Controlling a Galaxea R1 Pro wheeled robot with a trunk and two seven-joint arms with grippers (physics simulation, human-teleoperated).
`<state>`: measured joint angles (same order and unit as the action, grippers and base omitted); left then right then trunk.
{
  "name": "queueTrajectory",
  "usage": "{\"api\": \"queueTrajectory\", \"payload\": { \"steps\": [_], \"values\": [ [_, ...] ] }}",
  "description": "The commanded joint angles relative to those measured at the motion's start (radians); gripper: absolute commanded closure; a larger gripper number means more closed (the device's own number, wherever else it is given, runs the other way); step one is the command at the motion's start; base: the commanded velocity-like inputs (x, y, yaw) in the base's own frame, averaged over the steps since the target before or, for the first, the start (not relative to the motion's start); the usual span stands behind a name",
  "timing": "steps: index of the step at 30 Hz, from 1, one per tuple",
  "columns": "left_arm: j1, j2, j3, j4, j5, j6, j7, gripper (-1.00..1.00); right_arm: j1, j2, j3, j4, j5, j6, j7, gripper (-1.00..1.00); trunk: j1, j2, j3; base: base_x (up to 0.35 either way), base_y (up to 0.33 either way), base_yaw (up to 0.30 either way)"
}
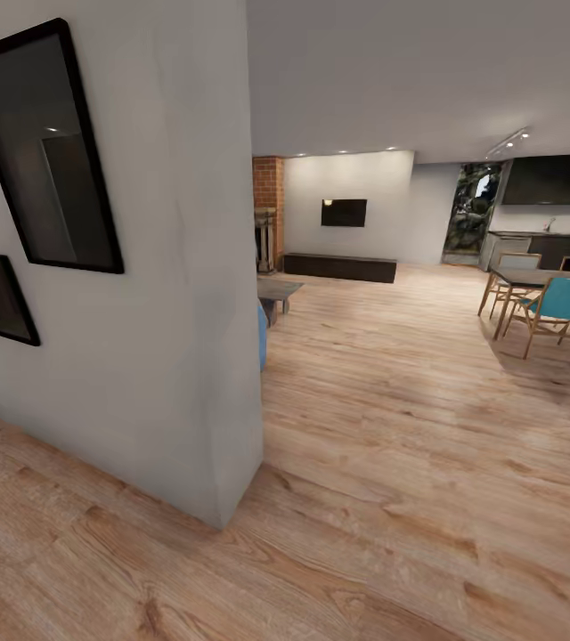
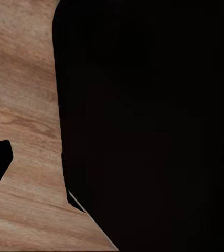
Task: Pick up the two gym shoes and the two sandals from the corridor floor and place them onto the hallstand (shoe rack) in the corridor, making sure they are on the rack and not on the floor. Arrange them so the two gym shoes are next to each other and the two sandals are next to each other.
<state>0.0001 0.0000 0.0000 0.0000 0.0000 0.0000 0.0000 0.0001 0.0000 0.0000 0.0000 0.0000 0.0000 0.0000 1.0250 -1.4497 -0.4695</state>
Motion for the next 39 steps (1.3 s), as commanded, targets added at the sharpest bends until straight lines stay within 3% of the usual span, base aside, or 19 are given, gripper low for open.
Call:
{"api": "queueTrajectory", "payload": {
  "steps": [1, 24, 39],
  "values": [
    [0.0, 0.0, 0.0, 0.0, 0.0, 0.0, 0.0, -1.0, 0.0, 0.0, 0.0, 0.0, 0.0, 0.0, 0.0, -1.0, 0.0, 0.0, 0.0, 0.0, 0.0, 0.0],
    [0.015, -0.012, -0.002, -0.045, 0.003, -0.011, -0.007, -1.0, -0.011, -0.001, -0.002, -0.002, -0.006, 0.003, 0.013, -1.0, 0.0, 0.0, 0.0, 0.0, 0.0, 0.0],
    [0.013, -0.011, -0.001, -0.125, -0.003, -0.092, -0.006, -1.0, -0.011, -0.003, -0.006, -0.022, -0.006, -0.014, 0.014, -1.0, 0.0, 0.0, 0.0, 0.0, 0.0, 0.0]
  ]
}}
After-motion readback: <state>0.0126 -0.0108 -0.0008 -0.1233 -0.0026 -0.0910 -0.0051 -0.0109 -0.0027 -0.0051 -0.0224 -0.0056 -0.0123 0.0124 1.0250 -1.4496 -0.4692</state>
